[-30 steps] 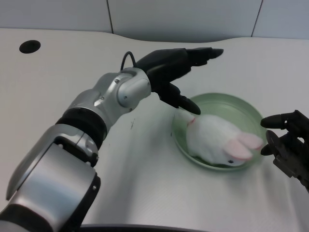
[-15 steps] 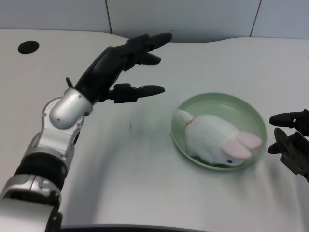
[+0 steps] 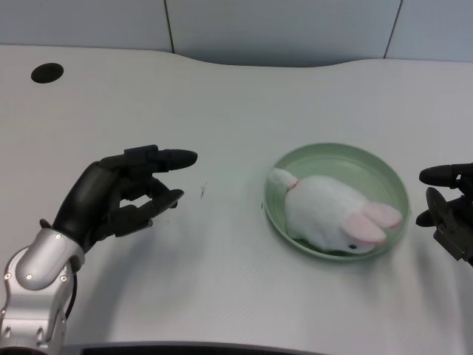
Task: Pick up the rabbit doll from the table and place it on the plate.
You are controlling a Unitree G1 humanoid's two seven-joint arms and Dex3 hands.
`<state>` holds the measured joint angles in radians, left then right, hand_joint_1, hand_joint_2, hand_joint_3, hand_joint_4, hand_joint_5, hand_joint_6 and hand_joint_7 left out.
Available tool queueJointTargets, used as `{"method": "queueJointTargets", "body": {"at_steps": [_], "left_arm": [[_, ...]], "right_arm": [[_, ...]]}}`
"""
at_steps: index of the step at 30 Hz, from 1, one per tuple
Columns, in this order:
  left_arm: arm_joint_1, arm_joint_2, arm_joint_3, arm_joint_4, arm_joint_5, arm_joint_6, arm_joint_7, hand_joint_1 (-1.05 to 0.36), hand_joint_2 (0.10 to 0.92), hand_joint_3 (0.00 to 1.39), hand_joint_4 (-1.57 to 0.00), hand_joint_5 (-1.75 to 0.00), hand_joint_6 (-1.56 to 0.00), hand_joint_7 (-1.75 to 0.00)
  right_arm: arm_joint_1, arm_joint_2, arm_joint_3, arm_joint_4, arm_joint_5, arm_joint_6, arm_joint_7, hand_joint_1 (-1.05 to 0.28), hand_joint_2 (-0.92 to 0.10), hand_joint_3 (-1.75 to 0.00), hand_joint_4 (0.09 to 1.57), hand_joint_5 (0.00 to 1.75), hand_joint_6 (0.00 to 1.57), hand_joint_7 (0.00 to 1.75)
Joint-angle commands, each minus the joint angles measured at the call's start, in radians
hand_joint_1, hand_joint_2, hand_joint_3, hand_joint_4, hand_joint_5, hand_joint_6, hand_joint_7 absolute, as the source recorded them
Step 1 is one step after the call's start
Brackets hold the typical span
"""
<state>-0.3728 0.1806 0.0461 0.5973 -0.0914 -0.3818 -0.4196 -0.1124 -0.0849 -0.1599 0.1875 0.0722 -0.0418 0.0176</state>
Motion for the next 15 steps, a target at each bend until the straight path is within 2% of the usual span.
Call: {"method": "queueJointTargets", "body": {"at_steps": [1,2,4,6,8,11,13,15], "left_arm": [[0.039,0.013,0.029,0.012,-0.025,0.050,0.011,-0.47,0.921,0.38,-0.36,-1.61,-0.59,-0.70],[0.048,0.013,0.031,0.005,-0.029,0.068,0.010,-0.47,0.921,0.38,-0.38,-1.64,-0.55,-0.86],[0.059,0.014,0.034,-0.009,-0.029,0.090,0.008,-0.46,0.921,0.38,-0.39,-1.66,-0.53,-0.98],[0.086,0.029,0.034,-0.030,-0.018,0.114,0.005,-0.45,0.921,0.40,-0.49,-1.71,-0.52,-1.23],[0.109,0.043,0.025,-0.053,0.003,0.149,0.010,-0.46,0.921,0.43,-0.58,-1.74,-0.50,-1.46],[0.126,0.049,0.022,-0.061,-0.018,0.200,-0.033,-0.45,0.921,0.46,-0.64,-1.75,-0.47,-1.62],[0.130,0.050,0.024,-0.060,-0.036,0.224,-0.059,-0.45,0.921,0.46,-0.66,-1.75,-0.46,-1.66],[0.144,0.050,0.022,-0.073,-0.042,0.266,-0.068,-0.45,0.921,0.45,-0.68,-1.75,-0.49,-1.65]], "right_arm": [[0.002,-0.009,-0.012,-0.002,0.001,0.002,-0.011,-0.24,-0.92,-0.46,0.35,1.61,0.38,1.24],[0.003,-0.010,-0.011,-0.001,-0.003,0.000,-0.013,-0.24,-0.92,-0.46,0.35,1.61,0.38,1.24],[0.004,-0.012,-0.010,-0.004,-0.007,0.000,-0.016,-0.25,-0.92,-0.46,0.35,1.61,0.38,1.23],[0.002,-0.009,-0.014,-0.008,-0.002,0.007,-0.022,-0.25,-0.92,-0.47,0.34,1.61,0.37,1.22],[-0.002,-0.010,-0.018,-0.002,0.000,0.001,-0.025,-0.25,-0.92,-0.48,0.34,1.61,0.35,1.21],[-0.016,-0.016,-0.020,0.035,-0.004,-0.037,-0.026,-0.24,-0.92,-0.49,0.33,1.62,0.34,1.21],[-0.024,-0.017,-0.021,0.051,-0.004,-0.048,-0.027,-0.23,-0.92,-0.49,0.33,1.62,0.34,1.20],[-0.034,-0.025,-0.020,0.069,-0.009,-0.050,-0.027,-0.24,-0.92,-0.49,0.34,1.62,0.33,1.20]]}}
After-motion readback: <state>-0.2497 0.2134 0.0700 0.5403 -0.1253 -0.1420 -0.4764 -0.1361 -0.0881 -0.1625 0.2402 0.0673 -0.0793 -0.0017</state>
